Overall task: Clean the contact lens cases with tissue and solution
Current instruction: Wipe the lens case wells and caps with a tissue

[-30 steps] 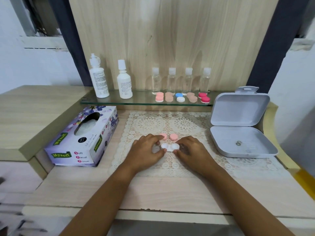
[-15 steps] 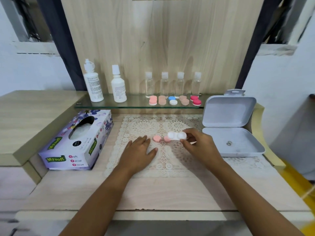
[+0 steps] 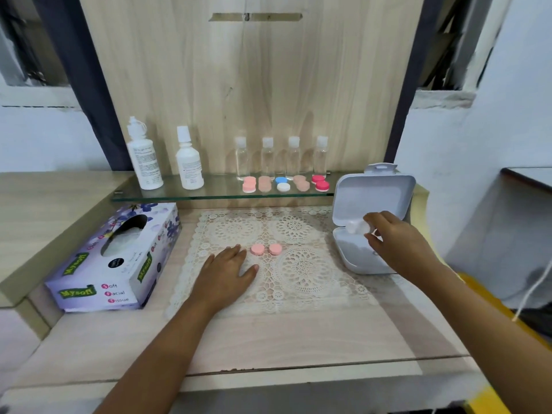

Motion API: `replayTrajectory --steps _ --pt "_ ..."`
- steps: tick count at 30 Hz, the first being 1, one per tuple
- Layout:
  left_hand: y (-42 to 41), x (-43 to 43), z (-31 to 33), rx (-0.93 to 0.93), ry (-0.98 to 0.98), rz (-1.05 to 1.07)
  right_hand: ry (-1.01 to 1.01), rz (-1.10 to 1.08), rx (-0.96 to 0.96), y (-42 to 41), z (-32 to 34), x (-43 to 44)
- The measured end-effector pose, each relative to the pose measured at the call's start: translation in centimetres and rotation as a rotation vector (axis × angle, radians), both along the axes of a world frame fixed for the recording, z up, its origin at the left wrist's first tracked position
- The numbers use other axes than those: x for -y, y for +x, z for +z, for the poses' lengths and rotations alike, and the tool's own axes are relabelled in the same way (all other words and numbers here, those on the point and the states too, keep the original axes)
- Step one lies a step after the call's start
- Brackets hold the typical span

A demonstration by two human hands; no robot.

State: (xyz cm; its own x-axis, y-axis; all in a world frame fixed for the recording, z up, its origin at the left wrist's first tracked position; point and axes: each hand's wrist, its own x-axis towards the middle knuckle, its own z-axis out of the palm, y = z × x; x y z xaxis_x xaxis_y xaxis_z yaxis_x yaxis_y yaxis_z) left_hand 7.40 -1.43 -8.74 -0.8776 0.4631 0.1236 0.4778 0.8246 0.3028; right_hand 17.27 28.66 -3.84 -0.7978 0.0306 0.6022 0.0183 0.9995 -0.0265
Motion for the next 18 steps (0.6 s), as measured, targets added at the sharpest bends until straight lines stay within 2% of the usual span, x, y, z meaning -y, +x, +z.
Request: replayTrajectory --steps 4,8,12,18 --pt "0.0 0.0 0.0 -0.004 -0.003 0.000 0.288 0.009 0.092 0.1 0.3 -1.1" --pt "-0.1 0.1 -0.1 -0.009 0.011 0.001 0.456 0.073 0.147 -0.1 0.7 -1.7" --pt "0.0 0.1 0.0 -0.010 0.020 0.000 0.538 0.127 0.151 -0.2 1.0 -1.7" --pt "0.0 0.1 0.0 -0.006 0.021 -0.001 0.512 0.128 0.124 -0.2 0.3 -2.1"
